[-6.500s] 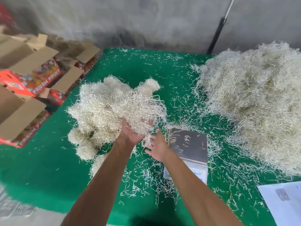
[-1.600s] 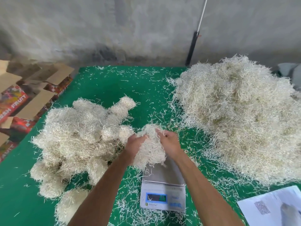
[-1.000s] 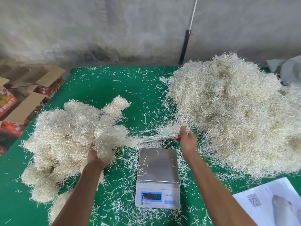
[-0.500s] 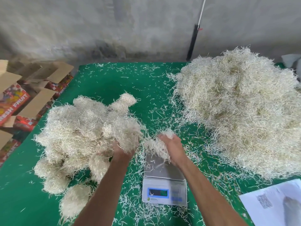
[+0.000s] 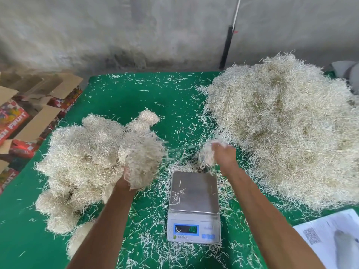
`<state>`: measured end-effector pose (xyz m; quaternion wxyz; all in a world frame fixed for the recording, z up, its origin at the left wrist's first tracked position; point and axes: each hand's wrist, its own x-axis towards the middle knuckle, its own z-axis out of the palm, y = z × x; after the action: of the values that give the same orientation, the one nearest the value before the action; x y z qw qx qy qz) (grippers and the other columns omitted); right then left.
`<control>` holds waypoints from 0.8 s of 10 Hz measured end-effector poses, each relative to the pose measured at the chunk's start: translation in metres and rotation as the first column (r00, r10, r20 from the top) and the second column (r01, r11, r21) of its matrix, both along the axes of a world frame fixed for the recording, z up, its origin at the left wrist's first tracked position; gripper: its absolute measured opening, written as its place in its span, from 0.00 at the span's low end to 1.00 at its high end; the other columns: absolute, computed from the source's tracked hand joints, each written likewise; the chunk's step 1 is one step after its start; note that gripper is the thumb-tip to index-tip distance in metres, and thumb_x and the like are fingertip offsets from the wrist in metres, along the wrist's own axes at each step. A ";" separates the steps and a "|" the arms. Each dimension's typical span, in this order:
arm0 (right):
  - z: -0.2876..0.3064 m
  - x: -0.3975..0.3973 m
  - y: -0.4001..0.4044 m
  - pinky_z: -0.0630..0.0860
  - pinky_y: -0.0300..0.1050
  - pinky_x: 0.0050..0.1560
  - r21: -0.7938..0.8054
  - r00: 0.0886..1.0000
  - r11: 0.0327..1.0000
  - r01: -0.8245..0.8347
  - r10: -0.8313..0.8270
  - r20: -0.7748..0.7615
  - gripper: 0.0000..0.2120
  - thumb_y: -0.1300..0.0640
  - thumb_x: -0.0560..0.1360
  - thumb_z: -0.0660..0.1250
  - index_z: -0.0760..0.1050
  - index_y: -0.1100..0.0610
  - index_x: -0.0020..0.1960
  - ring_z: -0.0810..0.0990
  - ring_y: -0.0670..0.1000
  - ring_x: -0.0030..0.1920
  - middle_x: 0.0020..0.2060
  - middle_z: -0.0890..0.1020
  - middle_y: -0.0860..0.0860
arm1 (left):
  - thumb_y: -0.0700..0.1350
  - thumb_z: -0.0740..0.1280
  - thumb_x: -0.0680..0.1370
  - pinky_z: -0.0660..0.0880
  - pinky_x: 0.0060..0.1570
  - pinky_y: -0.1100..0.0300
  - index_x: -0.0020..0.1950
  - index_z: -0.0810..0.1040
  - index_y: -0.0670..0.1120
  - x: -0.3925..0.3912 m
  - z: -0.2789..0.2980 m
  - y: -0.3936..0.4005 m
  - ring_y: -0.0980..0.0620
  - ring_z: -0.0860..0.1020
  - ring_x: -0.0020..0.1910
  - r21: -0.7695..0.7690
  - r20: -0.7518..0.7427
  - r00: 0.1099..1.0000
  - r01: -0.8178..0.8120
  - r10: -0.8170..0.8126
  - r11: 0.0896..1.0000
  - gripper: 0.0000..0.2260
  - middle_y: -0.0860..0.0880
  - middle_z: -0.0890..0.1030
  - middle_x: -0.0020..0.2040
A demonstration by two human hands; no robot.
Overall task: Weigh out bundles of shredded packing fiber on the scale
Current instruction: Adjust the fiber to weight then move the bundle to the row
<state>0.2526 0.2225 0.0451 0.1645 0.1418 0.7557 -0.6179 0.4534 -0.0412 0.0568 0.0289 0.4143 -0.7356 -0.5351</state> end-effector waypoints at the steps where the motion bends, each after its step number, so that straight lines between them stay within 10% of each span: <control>1: 0.010 -0.020 0.013 0.78 0.37 0.31 -0.330 0.965 0.910 0.252 -0.211 0.154 0.02 0.56 0.82 0.67 0.77 0.53 0.53 0.74 0.46 0.36 0.41 0.75 0.48 | 0.34 0.66 0.80 0.71 0.35 0.60 0.51 0.76 0.45 0.016 -0.001 0.005 0.50 0.77 0.39 0.062 0.064 0.990 -0.129 0.125 0.990 0.07 0.45 0.80 0.44; 2: 0.000 -0.020 0.020 0.83 0.47 0.57 -0.470 0.959 0.845 0.254 -0.155 0.239 0.15 0.57 0.82 0.69 0.75 0.61 0.67 0.82 0.49 0.46 0.54 0.81 0.52 | 0.33 0.67 0.79 0.74 0.36 0.60 0.71 0.70 0.38 0.000 -0.004 0.003 0.47 0.79 0.41 0.068 0.079 0.987 -0.147 0.142 0.987 0.20 0.40 0.81 0.48; 3: -0.011 -0.010 0.017 0.80 0.50 0.64 -0.428 0.963 0.877 0.218 -0.122 0.241 0.14 0.61 0.78 0.73 0.76 0.68 0.58 0.82 0.52 0.49 0.52 0.82 0.57 | 0.30 0.66 0.77 0.78 0.37 0.64 0.81 0.54 0.41 -0.023 -0.004 0.021 0.46 0.80 0.42 0.305 0.052 0.973 -0.231 0.226 0.924 0.35 0.36 0.80 0.52; 4: -0.028 0.001 0.020 0.77 0.38 0.39 -0.178 0.985 0.981 0.084 -0.055 0.163 0.07 0.64 0.80 0.69 0.73 0.62 0.44 0.72 0.48 0.35 0.39 0.76 0.53 | 0.31 0.67 0.77 0.71 0.22 0.69 0.80 0.58 0.44 -0.035 -0.012 0.034 0.55 0.75 0.32 0.329 0.061 0.986 -0.164 0.153 0.930 0.33 0.45 0.79 0.45; 5: -0.040 0.001 0.031 0.70 0.35 0.32 -0.068 0.987 0.995 -0.075 0.084 0.141 0.10 0.67 0.82 0.63 0.71 0.61 0.41 0.67 0.46 0.32 0.47 0.79 0.52 | 0.33 0.69 0.77 0.72 0.24 0.71 0.78 0.60 0.42 -0.045 -0.020 0.046 0.60 0.76 0.33 0.376 0.087 0.988 -0.150 0.126 0.914 0.33 0.51 0.76 0.44; 6: -0.032 -0.011 0.041 0.74 0.40 0.58 -0.213 0.979 0.967 -0.139 0.166 0.118 0.19 0.71 0.82 0.59 0.72 0.62 0.71 0.75 0.50 0.56 0.67 0.73 0.51 | 0.33 0.66 0.79 0.72 0.32 0.73 0.79 0.58 0.39 -0.046 -0.019 0.053 0.56 0.81 0.40 0.415 -0.032 0.957 -0.251 0.290 0.874 0.30 0.39 0.78 0.60; 7: -0.029 -0.027 0.048 0.82 0.47 0.60 -0.314 0.998 0.948 0.048 -0.030 0.063 0.22 0.73 0.80 0.61 0.71 0.61 0.73 0.82 0.51 0.58 0.66 0.74 0.50 | 0.34 0.60 0.82 0.70 0.36 0.72 0.79 0.58 0.37 -0.050 -0.018 0.054 0.48 0.83 0.53 0.339 -0.014 0.946 -0.301 0.325 0.891 0.25 0.35 0.77 0.61; 8: -0.039 -0.030 0.054 0.78 0.36 0.37 0.186 0.996 0.982 0.039 -0.024 -0.081 0.22 0.72 0.78 0.65 0.73 0.61 0.70 0.79 0.48 0.43 0.67 0.74 0.56 | 0.32 0.65 0.79 0.69 0.20 0.71 0.80 0.57 0.45 -0.053 -0.019 0.054 0.58 0.77 0.23 0.394 0.042 0.974 -0.222 0.224 0.892 0.32 0.47 0.80 0.45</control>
<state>0.2230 0.2761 0.0058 0.1106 0.1443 0.8141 -0.5515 0.4004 0.0124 0.0379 0.0073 0.4921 -0.5596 -0.6669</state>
